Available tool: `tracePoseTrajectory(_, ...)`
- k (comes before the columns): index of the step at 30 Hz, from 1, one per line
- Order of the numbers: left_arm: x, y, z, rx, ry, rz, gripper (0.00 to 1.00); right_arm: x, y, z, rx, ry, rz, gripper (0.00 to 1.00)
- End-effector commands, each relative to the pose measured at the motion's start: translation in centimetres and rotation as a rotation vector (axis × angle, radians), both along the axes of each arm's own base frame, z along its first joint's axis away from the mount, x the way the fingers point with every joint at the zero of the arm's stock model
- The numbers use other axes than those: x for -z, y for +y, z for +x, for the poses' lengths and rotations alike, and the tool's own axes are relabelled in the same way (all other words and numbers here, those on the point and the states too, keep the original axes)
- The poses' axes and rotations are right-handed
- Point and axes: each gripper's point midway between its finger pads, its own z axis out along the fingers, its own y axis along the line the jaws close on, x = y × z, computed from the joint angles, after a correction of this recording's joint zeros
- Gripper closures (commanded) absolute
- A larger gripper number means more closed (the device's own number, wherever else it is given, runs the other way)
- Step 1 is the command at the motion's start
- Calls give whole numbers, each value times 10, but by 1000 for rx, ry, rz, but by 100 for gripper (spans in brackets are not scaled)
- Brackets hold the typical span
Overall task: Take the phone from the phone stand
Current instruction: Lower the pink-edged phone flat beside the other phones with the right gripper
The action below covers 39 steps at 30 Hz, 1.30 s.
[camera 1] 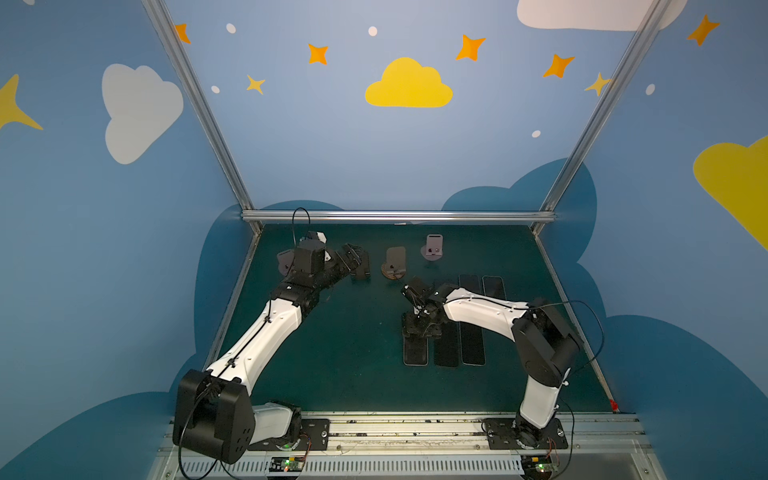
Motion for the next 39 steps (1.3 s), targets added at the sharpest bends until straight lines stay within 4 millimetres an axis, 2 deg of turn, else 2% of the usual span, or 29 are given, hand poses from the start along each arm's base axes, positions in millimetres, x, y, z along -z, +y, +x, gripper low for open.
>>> tracePoseTrajectory(1, -19, 3, -2, -7, -49, 5, 0, -2, -8, -2, 6, 44, -24, 58)
tracePoseTrajectory(6, -24, 2, -3, 2, -57, -14, 0, 2, -19, -2, 32, 49, -78, 58)
tracePoseTrajectory(16, -26, 4, -3, -7, -63, -15, 0, 2, -15, 6, 51, 60, -126, 55)
tracePoseTrajectory(24, -28, 5, -3, -6, -65, -20, 0, 8, -23, 10, 67, 30, -211, 55)
tracePoseTrajectory(35, -27, 5, -3, -9, -64, -24, 0, 12, -27, 2, 58, -37, -327, 52)
tracePoseTrajectory(39, -29, 6, -5, -16, -71, -18, 0, 20, -27, -6, 64, -32, -344, 51)
